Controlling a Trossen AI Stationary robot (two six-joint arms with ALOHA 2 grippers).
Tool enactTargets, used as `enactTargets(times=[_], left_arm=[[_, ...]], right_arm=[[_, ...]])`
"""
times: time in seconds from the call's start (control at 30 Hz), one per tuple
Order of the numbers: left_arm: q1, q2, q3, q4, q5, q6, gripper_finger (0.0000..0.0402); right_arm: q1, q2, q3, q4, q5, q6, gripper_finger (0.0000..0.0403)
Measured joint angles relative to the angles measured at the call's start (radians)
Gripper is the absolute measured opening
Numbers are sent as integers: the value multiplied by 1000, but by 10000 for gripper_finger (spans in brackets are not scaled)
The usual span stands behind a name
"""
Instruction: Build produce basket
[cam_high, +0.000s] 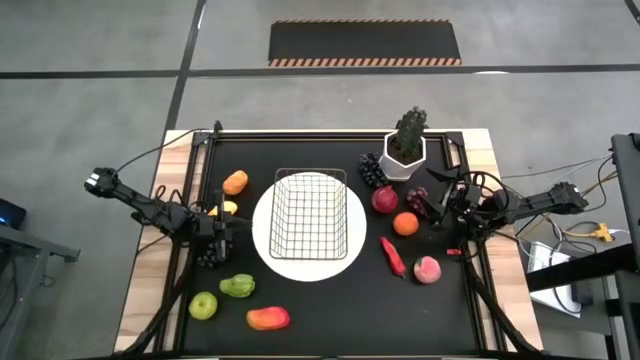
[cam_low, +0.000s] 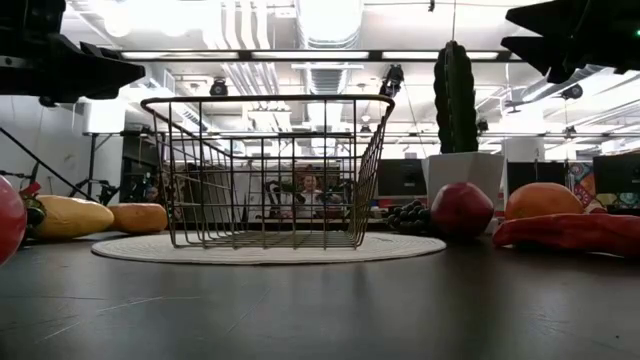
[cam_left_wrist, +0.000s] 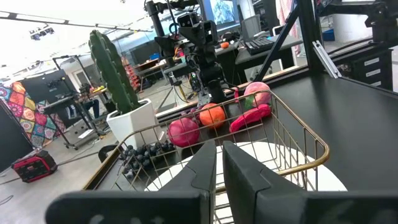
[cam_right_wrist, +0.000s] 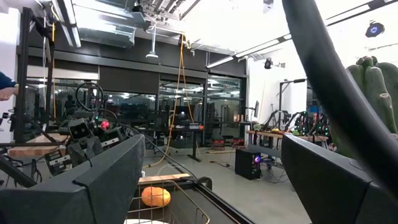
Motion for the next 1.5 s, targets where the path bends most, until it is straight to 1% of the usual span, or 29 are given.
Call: enactTargets(times=[1.0, 1.1, 1.13, 1.17, 1.23, 1.27, 1.3, 1.37, 1.5], left_arm=[[0, 0, 0, 0, 0, 0, 11], [1, 0, -1, 70, -24, -1, 11], [1, 0, -1, 104, -21, -24, 11], [1, 2, -1, 134, 0, -97, 11], [-2, 18, -1, 178, 66, -293, 11], [-2, 21, -1, 193, 79, -346, 11], [-1, 21, -1, 221, 79, -357, 11], [-1, 21, -1, 261, 79, -357, 11], [-1, 24, -1, 345, 79, -358, 11]], right_arm=[[0, 0, 0, 0, 0, 0, 359], [0, 0, 0, 0, 0, 8, 359], [0, 0, 0, 0, -1, 61, 359], [2, 0, 0, -2, -1, 156, 359], [2, 0, 0, -2, -5, 392, 359], [2, 0, 0, -1, -3, 467, 359], [0, 0, 0, 2, 9, 489, 359], [0, 0, 0, 2, 47, 468, 359], [0, 0, 0, 0, 52, 419, 359]])
